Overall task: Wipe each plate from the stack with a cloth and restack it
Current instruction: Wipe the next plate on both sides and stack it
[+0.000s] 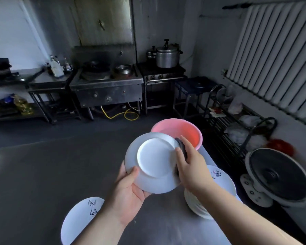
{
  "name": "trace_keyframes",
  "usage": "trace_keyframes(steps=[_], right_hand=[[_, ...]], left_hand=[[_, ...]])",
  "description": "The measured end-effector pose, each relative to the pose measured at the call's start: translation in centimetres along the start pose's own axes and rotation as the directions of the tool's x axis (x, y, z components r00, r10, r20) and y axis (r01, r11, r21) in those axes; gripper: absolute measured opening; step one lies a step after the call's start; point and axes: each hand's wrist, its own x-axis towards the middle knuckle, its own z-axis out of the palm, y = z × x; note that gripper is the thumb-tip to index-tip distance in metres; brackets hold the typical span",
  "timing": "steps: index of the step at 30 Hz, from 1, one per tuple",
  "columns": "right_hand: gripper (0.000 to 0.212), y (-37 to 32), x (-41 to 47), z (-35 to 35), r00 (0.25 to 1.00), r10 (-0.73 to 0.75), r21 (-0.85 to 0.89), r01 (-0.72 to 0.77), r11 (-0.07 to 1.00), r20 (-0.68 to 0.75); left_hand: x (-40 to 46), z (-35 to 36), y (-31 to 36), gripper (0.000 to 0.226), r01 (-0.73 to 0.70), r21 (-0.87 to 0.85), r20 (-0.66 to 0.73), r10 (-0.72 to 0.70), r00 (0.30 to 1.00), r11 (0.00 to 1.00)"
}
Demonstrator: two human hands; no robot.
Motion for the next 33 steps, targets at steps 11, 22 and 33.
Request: trace_keyframes(steps=[11,22,33], right_hand=[[0.054,6.9,3.3,-12.6,0.834,0.351,-0.386,-0.184,0.904,0.425],[0.063,14.5,5.5,-18.1,0.818,0.383,-0.058,-0.399,0.915,0.429],[0.027,21.4,5.1,-16.6,0.822,0.340,-0.241,-0.253,0.937,0.457]], left_hand=[[4.3,4.3,-6.7,0.040,0.225,0.279,-0.076,-0.213,0.974,0.934],[9.9,9.3,-14.0,0.079,0.339,0.494,-0.234,-0.253,0.939,0.801],[11.4,8.0,-20.6,0.038,0.418,0.899,-0.412,-0.072,0.908,0.128]])
